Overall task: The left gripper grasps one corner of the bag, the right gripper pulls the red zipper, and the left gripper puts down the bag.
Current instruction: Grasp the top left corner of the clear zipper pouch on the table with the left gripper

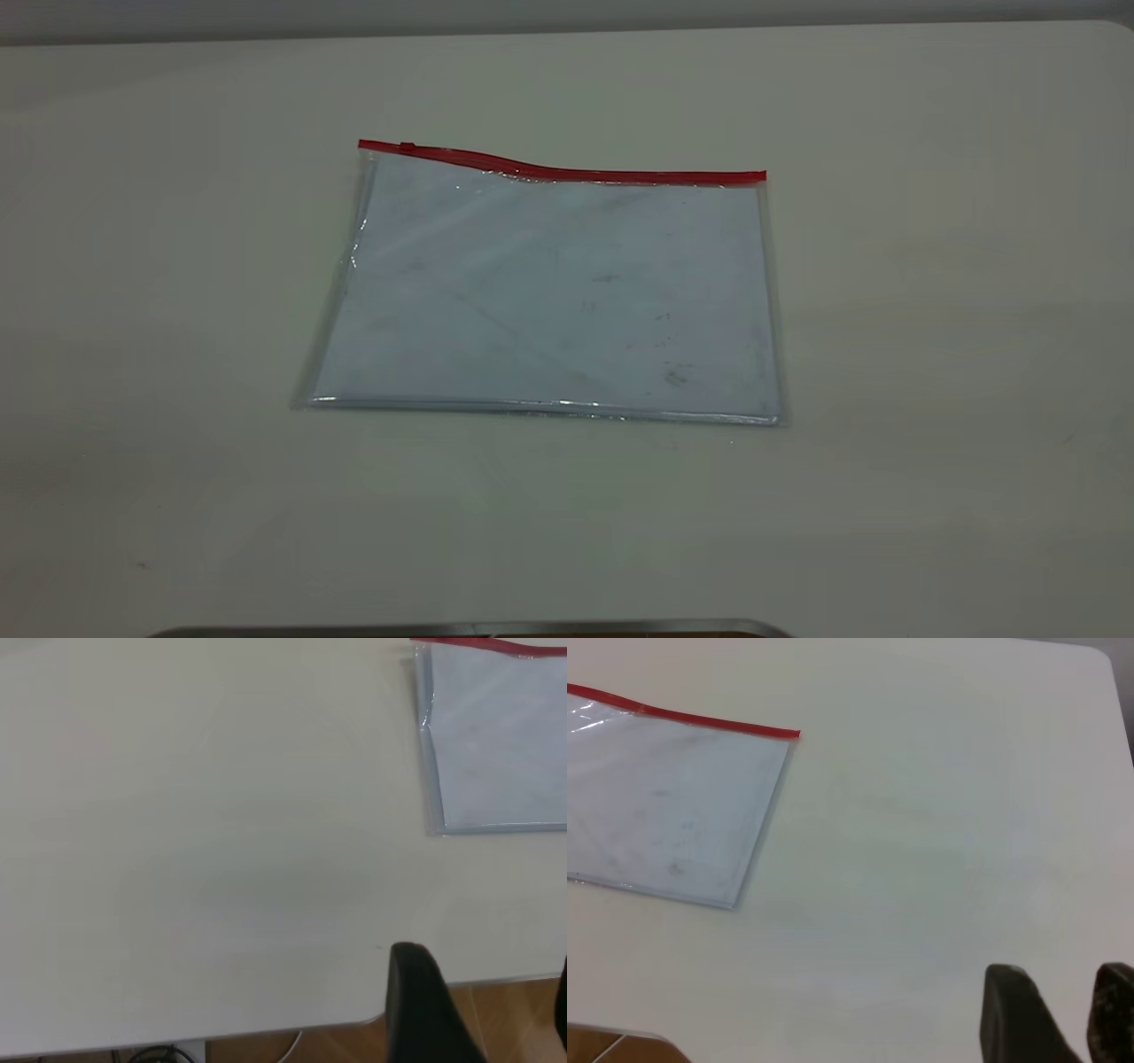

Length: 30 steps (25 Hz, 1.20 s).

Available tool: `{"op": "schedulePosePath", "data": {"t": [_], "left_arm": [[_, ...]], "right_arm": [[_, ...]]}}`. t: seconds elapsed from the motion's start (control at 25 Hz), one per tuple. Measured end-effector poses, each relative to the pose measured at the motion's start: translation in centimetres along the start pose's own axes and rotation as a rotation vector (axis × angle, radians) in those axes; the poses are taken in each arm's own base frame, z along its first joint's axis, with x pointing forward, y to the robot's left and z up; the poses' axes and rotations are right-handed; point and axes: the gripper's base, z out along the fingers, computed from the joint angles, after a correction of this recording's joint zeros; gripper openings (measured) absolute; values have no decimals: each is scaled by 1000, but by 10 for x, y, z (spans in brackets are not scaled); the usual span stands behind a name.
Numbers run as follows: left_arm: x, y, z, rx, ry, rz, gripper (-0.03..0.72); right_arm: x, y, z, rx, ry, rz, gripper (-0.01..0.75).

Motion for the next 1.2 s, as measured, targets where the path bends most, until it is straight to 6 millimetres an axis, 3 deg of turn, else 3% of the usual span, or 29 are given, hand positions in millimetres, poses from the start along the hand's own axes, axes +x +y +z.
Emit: {"op": "schedulePosePath", "data": {"t": [1.08, 1.2], "left_arm": [[0, 0, 0, 1, -2, -3, 426], [-11, 0, -1, 3, -20, -43, 426]], "right_arm": [[0, 1, 0, -6, -2, 3, 240], [-2, 4, 0, -46, -21, 21, 240]]}}
